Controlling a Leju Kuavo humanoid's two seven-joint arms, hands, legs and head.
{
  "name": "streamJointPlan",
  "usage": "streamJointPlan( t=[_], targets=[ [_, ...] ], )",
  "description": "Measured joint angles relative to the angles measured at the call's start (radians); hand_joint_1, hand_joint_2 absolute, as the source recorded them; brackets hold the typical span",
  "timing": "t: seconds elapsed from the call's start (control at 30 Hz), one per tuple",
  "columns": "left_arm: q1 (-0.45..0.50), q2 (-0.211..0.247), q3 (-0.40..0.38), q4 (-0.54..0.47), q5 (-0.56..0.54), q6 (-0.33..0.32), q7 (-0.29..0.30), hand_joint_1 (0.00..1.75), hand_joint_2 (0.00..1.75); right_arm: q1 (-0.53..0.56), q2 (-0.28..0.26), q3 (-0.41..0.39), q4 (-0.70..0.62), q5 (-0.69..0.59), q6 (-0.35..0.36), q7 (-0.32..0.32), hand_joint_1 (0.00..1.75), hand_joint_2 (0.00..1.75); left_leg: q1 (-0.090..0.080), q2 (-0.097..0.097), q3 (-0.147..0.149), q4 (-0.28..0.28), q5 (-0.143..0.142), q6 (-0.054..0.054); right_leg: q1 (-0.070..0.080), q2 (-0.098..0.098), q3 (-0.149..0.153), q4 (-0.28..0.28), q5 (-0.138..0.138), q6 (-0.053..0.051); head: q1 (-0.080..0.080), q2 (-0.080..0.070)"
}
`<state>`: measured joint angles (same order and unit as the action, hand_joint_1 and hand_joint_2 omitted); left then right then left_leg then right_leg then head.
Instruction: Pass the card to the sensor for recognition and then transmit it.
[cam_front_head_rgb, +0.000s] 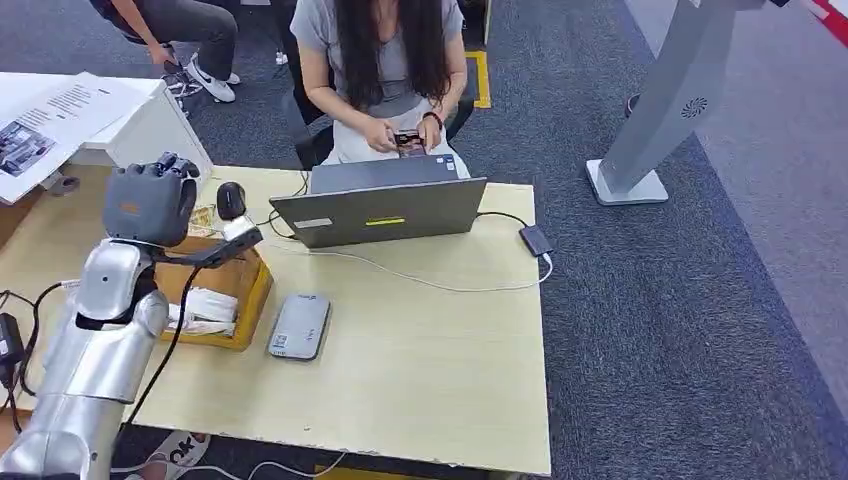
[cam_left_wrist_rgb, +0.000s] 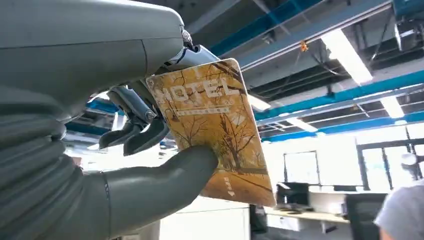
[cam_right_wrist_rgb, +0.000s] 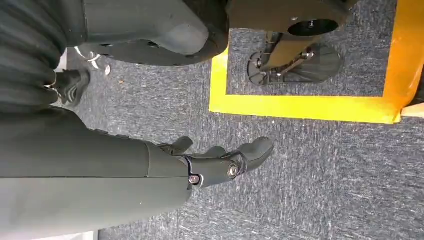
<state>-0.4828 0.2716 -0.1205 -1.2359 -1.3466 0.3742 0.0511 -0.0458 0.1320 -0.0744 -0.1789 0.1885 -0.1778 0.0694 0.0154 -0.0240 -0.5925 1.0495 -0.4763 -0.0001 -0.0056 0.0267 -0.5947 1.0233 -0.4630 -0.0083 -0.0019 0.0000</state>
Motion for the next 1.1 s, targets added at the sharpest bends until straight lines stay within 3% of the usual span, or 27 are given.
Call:
streamJointPlan(
  t=[0.17,0.43,1.1],
  targets=[
    [-0.048,0.024,0.016,0.079,-0.037,0.028,0.022,1.75,1.75,-0.001,0.0,0.0,0.0,0.014,0.003,0.001,0.0,1.75,0.0,0.0,-0.001,0.0,0.0,0.0,0.0,0.0,-0.001,0.0,0.0,0.0,0.0,0.0],
    [-0.149,0.063,0.05,0.251,-0.04,0.06,0.008,1.75,1.75,-0.001,0.0,0.0,0.0,0.032,0.003,0.009,0.0,1.75,0.0,-0.001,-0.002,0.0,0.001,-0.001,0.0,0.0,-0.002,0.0,0.001,0.0,0.0,0.0],
    [-0.183,0.062,0.061,0.332,-0.06,0.078,0.003,1.75,1.75,-0.005,0.0,0.0,0.0,0.036,0.003,0.011,0.0,1.75,0.0,0.0,-0.002,0.0,0.001,-0.001,0.0,0.0,-0.003,0.0,0.001,0.0,0.0,0.0]
  ],
)
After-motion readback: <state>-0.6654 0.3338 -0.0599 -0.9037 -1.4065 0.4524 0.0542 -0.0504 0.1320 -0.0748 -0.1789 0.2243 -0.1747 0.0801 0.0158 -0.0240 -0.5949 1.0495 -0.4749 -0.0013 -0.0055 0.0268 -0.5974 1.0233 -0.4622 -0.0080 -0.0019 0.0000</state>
